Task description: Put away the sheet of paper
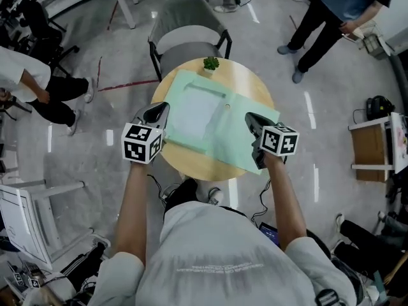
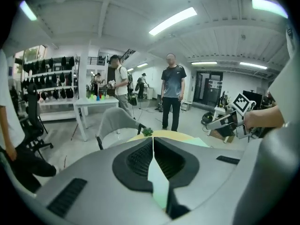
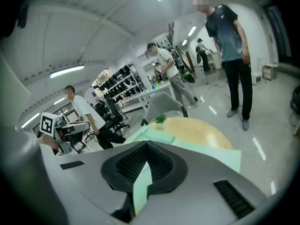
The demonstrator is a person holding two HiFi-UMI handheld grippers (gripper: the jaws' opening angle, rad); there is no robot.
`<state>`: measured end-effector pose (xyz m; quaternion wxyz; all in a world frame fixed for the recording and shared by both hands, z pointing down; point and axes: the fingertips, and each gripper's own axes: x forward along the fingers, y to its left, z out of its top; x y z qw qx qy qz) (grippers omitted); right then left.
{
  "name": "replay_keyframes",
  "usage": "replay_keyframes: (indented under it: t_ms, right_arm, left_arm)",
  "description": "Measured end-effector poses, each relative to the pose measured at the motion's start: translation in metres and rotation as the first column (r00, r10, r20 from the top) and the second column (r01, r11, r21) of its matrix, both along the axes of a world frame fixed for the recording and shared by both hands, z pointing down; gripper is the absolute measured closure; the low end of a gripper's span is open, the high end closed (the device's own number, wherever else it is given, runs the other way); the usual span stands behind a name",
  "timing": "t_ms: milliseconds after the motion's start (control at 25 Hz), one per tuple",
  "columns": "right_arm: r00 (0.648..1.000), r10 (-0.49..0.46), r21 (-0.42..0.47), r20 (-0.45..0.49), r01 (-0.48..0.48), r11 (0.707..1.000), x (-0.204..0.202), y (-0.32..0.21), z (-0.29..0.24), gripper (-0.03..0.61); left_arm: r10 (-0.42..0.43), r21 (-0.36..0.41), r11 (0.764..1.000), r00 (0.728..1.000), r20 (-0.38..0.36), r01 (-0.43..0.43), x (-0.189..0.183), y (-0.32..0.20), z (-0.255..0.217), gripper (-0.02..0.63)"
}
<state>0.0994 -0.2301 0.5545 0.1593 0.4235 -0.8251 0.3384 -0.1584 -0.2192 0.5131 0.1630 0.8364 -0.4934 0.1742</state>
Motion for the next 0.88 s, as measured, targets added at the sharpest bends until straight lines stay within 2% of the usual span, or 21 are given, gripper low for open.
replay_keyframes:
  t_ms: [120, 200, 400, 760, 880]
  right_arm:
    - [0.999, -0.015, 0.135, -0.050, 0.022, 0.991, 0.023, 0.010, -0.053, 0.551]
    - [0.997, -0.016, 0.226, -0.069, 0.032, 0.974, 0.035, 0.017, -0.091, 0.551]
    - [0.984, -0.047, 0.420, -0.172, 0.116, 0.900, 0.052, 0.052, -0.168, 0.550]
    - [0.961, -0.102, 0.592, -0.257, 0.240, 0.769, 0.054, 0.109, -0.251, 0.551]
    - [0.957, -0.112, 0.621, -0.268, 0.261, 0.739, 0.053, 0.119, -0.266, 0.551]
  left_arm:
    - [-0.008, 0.100, 0.995, 0.999, 0.047, 0.003, 0.014, 0.013, -0.048, 0.591]
    - [-0.015, 0.171, 0.985, 0.998, 0.064, 0.004, 0.023, 0.025, -0.082, 0.591]
    - [-0.026, 0.296, 0.955, 0.997, 0.077, 0.002, 0.046, 0.064, -0.145, 0.591]
    - [-0.015, 0.415, 0.909, 0.996, 0.093, -0.025, 0.080, 0.115, -0.211, 0.591]
    - [-0.012, 0.448, 0.893, 0.993, 0.121, -0.044, 0.087, 0.126, -0.223, 0.591]
